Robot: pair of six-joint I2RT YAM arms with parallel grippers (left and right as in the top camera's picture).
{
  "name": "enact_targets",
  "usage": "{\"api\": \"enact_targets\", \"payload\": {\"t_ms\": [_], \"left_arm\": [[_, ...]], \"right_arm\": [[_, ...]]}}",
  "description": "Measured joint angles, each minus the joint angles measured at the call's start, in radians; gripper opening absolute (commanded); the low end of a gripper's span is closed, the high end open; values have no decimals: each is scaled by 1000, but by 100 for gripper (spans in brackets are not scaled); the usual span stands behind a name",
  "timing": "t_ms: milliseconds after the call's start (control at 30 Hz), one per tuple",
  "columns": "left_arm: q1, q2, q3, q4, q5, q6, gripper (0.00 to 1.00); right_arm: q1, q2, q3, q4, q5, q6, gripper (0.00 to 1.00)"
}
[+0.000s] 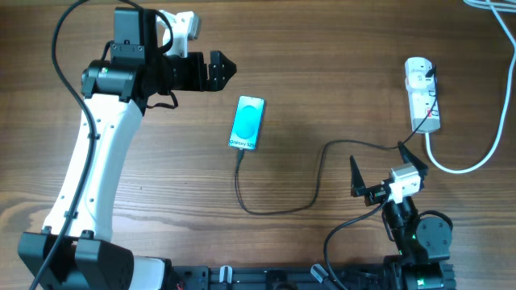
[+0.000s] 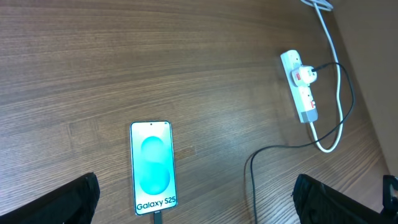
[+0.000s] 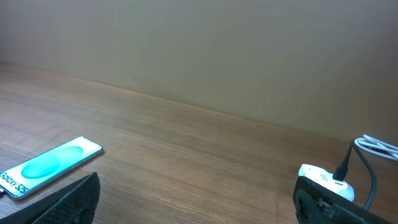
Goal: Plug charger to phone and switch on socket
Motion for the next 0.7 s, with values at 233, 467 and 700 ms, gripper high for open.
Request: {"api": "enact_targets", "payload": {"t_ms": [233, 467, 700], "left_arm": [[0, -114, -204, 167, -126, 18, 100], [64, -629, -755, 624, -160, 161, 100], [96, -1182, -1290, 977, -165, 185, 100]], "right_arm": [[0, 0, 0, 0, 0, 0, 100], [0, -2, 0, 1, 0, 0, 100], [0, -1, 0, 0, 0, 0, 100]]}}
